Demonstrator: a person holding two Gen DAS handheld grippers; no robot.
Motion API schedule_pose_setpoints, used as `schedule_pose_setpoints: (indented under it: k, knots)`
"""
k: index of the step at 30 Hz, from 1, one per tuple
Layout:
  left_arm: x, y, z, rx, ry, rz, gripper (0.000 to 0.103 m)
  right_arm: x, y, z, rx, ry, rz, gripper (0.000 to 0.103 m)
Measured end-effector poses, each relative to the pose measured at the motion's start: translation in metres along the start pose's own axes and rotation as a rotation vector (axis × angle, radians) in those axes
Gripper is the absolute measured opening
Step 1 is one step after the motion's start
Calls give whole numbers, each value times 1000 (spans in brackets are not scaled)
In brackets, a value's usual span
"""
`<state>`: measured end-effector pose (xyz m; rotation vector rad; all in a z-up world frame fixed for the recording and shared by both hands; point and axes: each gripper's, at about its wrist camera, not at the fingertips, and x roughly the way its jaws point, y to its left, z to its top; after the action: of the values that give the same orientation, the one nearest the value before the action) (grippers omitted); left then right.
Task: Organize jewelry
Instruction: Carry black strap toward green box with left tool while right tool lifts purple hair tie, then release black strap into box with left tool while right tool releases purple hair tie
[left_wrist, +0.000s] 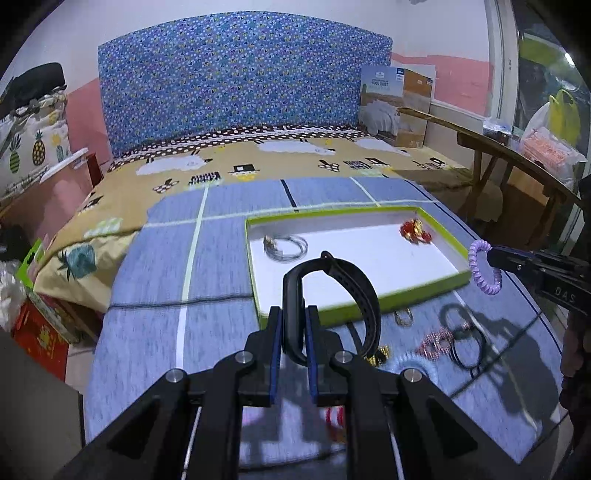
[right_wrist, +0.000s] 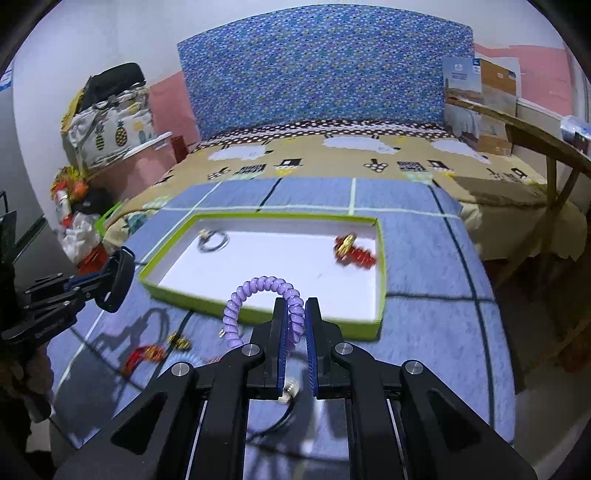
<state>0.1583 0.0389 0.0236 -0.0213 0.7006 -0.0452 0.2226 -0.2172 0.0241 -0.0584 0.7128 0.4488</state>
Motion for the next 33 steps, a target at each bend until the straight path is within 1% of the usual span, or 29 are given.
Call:
schedule_pose_setpoints:
  k: [4,10,14,19,20,22,25,29,30,31,32,33]
  knots:
    - [19,0,17,13,3,11,12,18,-11,14,-2,3,-31,9]
    - [57,4,31,12,53,33,12,57,-29,20,1,75,-86,9]
    - [79,6,33,14,95,45,12,77,-35,19,-8,126,-112,9]
    - [99,3,29,29,162,59,13,88,-38,15,-16,161,-126,10]
    - [102,2,28,30,173,59,13,89,-37,15,-18,166,-126,10]
    - [102,-2,29,45,170,75,13,91,-37,14,-23,171,-129,10]
    - [104,-4,30,44,184,74,13,93,-35,14,-32,177,-131,10]
    - [108,-9,31,63,191,102,13,95,-31,14,-47,180,-143,10]
    - [108,-9,31,64,192,105,14,95,-31,14,-46,179,-145,11]
    - [108,-9,31,63,192,107,14,93,-31,14,-44,174,-146,14]
    - [107,-9,31,62,189,108,15,92,-31,14,-41,170,-147,16]
    - [106,-8,31,60,186,109,19,90,-30,14,-36,166,-152,17]
